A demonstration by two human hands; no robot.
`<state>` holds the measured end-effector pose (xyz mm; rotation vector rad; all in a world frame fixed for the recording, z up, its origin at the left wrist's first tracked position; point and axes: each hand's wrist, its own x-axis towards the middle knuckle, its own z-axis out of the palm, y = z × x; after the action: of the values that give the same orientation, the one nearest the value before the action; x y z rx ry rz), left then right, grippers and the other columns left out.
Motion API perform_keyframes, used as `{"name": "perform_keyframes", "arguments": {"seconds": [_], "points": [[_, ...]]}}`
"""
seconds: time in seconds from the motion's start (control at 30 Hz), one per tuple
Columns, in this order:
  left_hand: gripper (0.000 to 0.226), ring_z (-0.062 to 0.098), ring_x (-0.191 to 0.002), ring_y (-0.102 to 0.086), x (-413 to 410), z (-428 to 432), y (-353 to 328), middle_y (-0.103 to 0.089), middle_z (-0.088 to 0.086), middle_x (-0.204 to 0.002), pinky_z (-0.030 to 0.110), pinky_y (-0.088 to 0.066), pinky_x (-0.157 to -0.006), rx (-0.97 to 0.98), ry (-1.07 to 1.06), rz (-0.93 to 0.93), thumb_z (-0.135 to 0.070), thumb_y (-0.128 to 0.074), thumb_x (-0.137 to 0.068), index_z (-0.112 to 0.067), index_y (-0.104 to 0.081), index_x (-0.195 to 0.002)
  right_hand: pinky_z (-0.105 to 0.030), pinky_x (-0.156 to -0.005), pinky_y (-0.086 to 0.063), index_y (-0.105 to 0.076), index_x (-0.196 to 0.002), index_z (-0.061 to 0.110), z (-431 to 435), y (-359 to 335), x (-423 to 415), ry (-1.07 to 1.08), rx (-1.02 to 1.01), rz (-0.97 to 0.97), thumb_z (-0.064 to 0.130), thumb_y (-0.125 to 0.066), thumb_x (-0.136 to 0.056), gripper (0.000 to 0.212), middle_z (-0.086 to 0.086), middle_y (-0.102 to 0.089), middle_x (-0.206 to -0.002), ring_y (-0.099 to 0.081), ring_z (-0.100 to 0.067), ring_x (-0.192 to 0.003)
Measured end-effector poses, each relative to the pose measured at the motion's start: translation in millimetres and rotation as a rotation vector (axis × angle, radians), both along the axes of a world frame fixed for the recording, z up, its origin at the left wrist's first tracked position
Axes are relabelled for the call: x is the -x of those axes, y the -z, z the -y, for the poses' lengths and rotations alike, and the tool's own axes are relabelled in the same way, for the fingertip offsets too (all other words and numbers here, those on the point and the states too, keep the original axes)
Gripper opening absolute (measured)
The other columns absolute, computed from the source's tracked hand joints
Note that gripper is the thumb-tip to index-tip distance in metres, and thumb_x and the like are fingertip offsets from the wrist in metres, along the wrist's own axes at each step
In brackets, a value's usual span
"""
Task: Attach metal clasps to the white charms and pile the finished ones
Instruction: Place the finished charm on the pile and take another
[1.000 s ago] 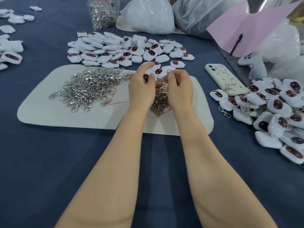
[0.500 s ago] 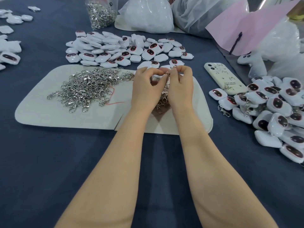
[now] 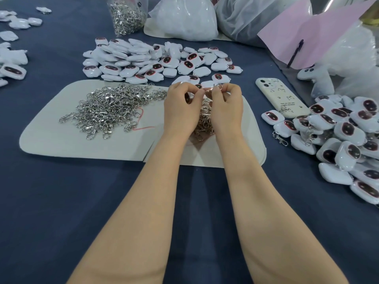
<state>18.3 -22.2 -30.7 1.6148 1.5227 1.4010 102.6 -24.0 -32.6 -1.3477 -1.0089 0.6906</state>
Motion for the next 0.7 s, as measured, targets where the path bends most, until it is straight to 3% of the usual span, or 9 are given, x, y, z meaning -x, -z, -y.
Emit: {"name": "perform_keyframes", "arguments": {"seconds": [0.07,0.17,0.33,0.47,0.7], "points": [[0.010,0.011,-0.077,-0.048,-0.3,-0.5,-0.5,-0.058,0.005,-0.096,0.017,-0.033,-0.069,-0.003,-0.013,0.009,-0.018,-0.058,-0.090,-0.019,-0.058,-0.080,-0.015,-0.071,-0.044,-0.047,-0.099,0.018,1.1,0.3,0.2,0.016,-0.033,0.061,0.014,-0.050,-0.093,0.008,0.005,-0.059,-0.098,-0.059,-0.007,-0.084],[0.008,0.013,-0.076,-0.048,0.4,-0.5,-0.9,-0.058,0.010,-0.105,0.019,-0.034,-0.071,0.002,-0.031,-0.006,-0.014,-0.055,-0.092,-0.016,-0.060,-0.086,-0.022,-0.082,-0.044,-0.049,-0.115,0.015,3.9,-0.4,1.6,0.003,-0.089,0.237,0.010,-0.050,-0.091,0.025,0.005,-0.054,-0.113,-0.056,-0.012,-0.097],[0.012,0.010,-0.076,-0.043,-0.5,1.4,0.2,-0.051,0.008,-0.112,0.014,-0.029,-0.067,-0.026,-0.065,-0.086,-0.014,-0.052,-0.093,-0.008,-0.062,-0.097,-0.008,-0.070,-0.042,-0.059,-0.094,0.020,7.5,-2.5,5.2,-0.096,-0.053,0.267,0.011,-0.049,-0.092,0.013,0.016,-0.060,-0.084,-0.058,-0.004,-0.083],[0.013,0.001,-0.068,-0.042,-0.3,2.2,0.8,-0.050,0.008,-0.115,0.011,-0.028,-0.065,-0.045,-0.083,-0.082,-0.014,-0.051,-0.094,-0.006,-0.061,-0.098,-0.018,-0.078,-0.047,-0.058,-0.091,0.022,7.7,-3.1,6.9,-0.132,-0.057,0.257,0.014,-0.051,-0.093,0.010,0.015,-0.061,-0.084,-0.060,-0.007,-0.088],[0.012,0.013,-0.078,-0.044,-2.2,2.3,-0.1,-0.049,0.009,-0.114,0.019,-0.034,-0.069,-0.058,-0.060,-0.087,-0.013,-0.051,-0.094,-0.005,-0.060,-0.097,-0.004,-0.068,-0.040,-0.057,-0.092,0.020,4.1,0.1,4.1,-0.096,-0.050,0.269,0.013,-0.053,-0.093,0.008,0.019,-0.057,-0.078,-0.054,0.003,-0.076]]}}
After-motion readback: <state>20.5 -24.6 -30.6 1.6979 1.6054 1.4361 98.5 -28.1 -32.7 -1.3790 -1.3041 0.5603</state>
